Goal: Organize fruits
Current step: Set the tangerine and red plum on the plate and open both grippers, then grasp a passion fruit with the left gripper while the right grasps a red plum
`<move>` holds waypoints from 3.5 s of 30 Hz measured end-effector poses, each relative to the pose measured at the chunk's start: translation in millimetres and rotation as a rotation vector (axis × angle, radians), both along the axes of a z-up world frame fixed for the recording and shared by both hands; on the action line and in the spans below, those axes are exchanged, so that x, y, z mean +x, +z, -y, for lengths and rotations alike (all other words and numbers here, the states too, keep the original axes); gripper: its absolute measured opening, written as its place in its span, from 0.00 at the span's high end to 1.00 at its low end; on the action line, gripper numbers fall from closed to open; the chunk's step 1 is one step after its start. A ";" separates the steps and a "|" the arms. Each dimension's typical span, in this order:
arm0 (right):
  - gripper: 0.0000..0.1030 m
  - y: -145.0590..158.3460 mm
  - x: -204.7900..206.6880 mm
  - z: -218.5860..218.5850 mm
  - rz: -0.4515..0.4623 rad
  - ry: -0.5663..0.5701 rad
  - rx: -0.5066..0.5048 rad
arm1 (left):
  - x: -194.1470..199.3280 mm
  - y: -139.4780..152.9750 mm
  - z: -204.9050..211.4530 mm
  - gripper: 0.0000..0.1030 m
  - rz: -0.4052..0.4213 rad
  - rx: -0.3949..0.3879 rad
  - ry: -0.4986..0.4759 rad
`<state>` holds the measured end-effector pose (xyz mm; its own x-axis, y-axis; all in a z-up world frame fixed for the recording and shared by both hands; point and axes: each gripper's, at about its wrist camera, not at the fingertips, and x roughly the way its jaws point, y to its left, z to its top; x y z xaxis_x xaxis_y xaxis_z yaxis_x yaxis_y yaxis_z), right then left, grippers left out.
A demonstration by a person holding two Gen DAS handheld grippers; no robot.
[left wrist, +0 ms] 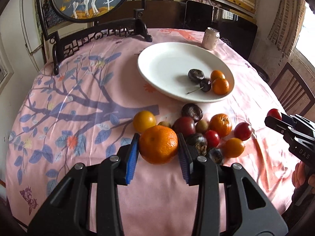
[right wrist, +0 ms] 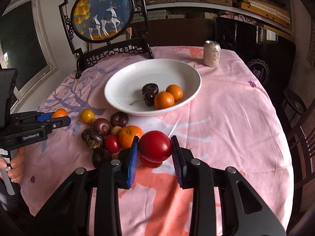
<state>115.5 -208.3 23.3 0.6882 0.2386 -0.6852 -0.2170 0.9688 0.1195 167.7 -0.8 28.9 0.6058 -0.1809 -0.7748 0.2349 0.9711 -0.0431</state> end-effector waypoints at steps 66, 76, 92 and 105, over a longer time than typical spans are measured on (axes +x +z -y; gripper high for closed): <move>0.44 -42.8 -43.5 32.6 -0.096 -0.017 0.188 | -35.0 -64.5 70.3 0.22 -0.126 0.052 -0.022; 0.44 -43.0 -43.7 33.6 -0.104 -0.009 0.196 | -19.9 -71.1 83.4 0.45 -0.120 0.077 -0.023; 0.45 -67.4 -14.4 5.8 -0.217 -0.036 -0.052 | -33.2 -60.6 46.8 0.60 -0.126 -0.004 -0.057; 0.52 -70.3 32.7 -20.1 -0.195 0.041 -0.122 | -34.2 -54.8 24.1 0.60 -0.119 -0.033 -0.042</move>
